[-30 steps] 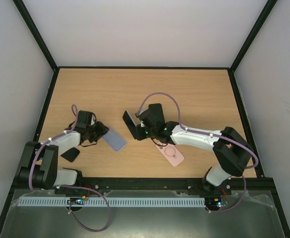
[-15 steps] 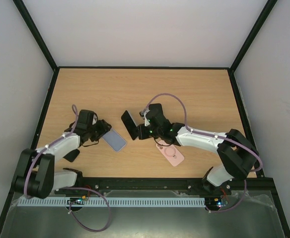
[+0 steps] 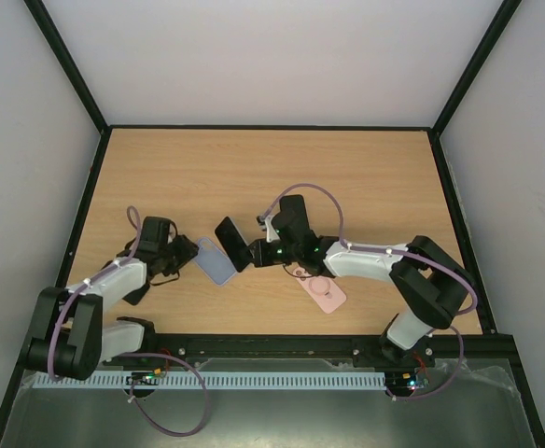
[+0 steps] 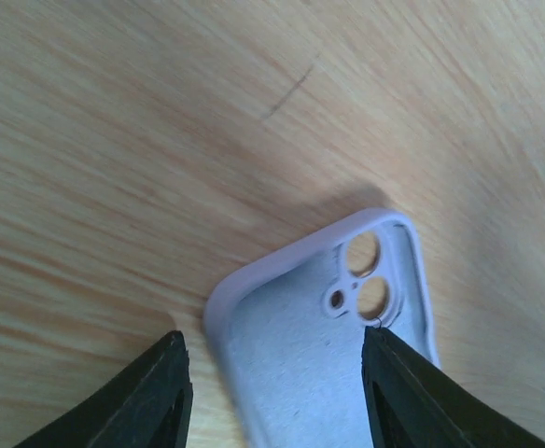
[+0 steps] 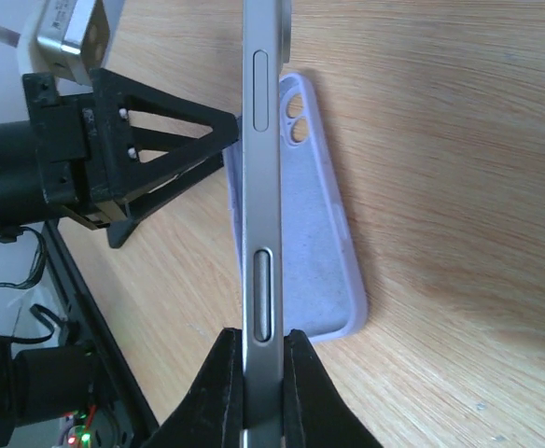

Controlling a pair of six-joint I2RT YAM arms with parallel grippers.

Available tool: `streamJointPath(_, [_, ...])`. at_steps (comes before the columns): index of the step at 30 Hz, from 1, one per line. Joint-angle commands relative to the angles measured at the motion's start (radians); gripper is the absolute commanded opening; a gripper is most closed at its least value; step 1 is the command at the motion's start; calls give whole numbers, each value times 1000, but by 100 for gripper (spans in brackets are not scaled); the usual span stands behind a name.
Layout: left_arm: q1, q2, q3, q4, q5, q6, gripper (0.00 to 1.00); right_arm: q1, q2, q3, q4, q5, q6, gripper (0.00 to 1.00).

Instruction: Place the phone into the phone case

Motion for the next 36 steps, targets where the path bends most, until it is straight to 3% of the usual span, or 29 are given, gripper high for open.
streamJointPath(1, [1,60,-34,82,62,7,48,3,-17,9,18,77,6,2])
streamJointPath(7, [-24,100,-47,197,147,-47,33,2,-33,-29,49,89,60,2])
streamJointPath(13, [-49,142,-39,286,247,-113,33,3,4,-40,116,8,106,2])
streamJointPath(17, [-49,148,-36,300,248,-95,33,4,32,10,57,-25,-5,2])
streamJointPath(24, [-47,211,-7,307,221,-51,24,-18,78,148,-200,36,-266,2])
streamJointPath(28, [-46,246,22,314,196,-29,24,-33,127,165,-216,-4,-289,2])
streamJointPath(36, [-37,319,101,334,193,13,21,-41,178,166,-187,57,-251,2])
